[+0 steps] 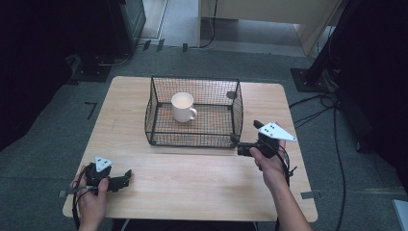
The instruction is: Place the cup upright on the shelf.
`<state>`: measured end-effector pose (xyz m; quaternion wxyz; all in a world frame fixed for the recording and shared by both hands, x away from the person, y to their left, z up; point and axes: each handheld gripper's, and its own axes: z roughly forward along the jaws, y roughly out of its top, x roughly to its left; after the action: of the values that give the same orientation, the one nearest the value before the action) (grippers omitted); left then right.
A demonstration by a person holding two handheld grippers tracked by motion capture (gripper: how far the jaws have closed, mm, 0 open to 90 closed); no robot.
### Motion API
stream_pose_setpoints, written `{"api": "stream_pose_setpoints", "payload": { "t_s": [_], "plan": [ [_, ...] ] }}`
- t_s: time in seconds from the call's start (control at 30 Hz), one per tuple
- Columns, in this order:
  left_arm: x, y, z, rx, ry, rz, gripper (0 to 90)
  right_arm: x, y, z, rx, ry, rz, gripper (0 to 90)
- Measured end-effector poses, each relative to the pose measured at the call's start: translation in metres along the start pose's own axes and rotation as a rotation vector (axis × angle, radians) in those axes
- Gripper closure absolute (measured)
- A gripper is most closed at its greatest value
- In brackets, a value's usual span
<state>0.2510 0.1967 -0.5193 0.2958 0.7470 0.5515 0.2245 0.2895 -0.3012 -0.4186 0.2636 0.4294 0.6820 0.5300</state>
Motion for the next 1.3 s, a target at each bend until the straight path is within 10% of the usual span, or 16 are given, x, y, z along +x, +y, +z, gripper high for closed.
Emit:
{"api": "stream_pose_setpoints", "payload": {
  "t_s": [1.3],
  "plan": [
    [0.0, 0.0, 0.0, 0.001, 0.0, 0.001, 2.1, -0.059, -0.095, -0.05, 0.162, -0.187, 0.123, 0.0]
  ]
}}
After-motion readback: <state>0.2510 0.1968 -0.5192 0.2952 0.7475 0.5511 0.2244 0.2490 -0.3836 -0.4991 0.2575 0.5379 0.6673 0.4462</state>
